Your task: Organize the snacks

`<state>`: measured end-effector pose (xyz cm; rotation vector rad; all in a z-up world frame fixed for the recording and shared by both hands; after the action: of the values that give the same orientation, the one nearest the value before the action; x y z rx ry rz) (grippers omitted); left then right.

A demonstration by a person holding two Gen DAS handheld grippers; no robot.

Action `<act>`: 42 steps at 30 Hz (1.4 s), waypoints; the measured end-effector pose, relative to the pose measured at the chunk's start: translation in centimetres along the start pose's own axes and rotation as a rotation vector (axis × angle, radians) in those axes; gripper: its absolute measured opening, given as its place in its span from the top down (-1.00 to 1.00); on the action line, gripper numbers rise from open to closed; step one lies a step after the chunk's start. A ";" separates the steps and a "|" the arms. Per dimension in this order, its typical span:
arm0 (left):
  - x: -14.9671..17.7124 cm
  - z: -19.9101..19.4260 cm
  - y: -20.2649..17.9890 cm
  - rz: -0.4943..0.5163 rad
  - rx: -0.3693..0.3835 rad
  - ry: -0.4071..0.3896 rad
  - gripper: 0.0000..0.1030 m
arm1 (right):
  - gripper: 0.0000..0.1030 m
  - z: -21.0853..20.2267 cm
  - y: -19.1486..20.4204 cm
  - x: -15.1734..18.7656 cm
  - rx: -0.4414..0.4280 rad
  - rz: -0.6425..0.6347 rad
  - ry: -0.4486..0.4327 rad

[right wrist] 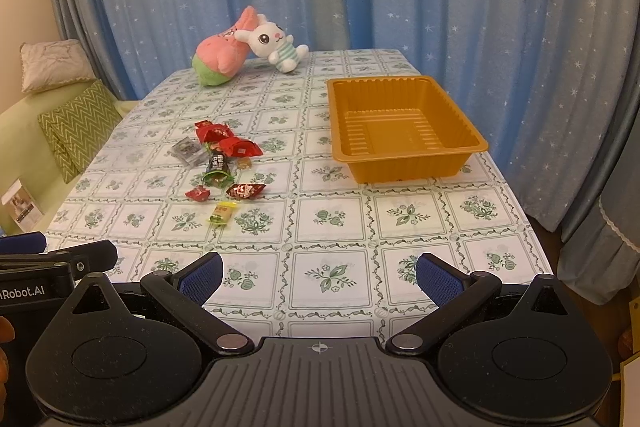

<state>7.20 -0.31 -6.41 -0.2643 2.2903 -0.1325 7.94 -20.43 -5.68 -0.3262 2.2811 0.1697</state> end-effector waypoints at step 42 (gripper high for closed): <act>0.3 5.7 1.9 -0.044 0.008 0.096 -0.93 | -0.99 4.7 -1.3 1.0 -0.005 0.053 0.041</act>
<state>10.95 1.39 -10.77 -0.3104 2.3797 -0.1801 11.01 -20.83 -9.57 -0.2737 2.3314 0.1972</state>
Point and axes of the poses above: each gripper's, at about its wrist camera, not at the fingertips, and z roughly the way its jaws point, y to its left, x to its underside, the point moved 10 cm from there along z, roughly the way its jaws point, and after that the axes turned 9 degrees about -z, right-handed, at the moved point
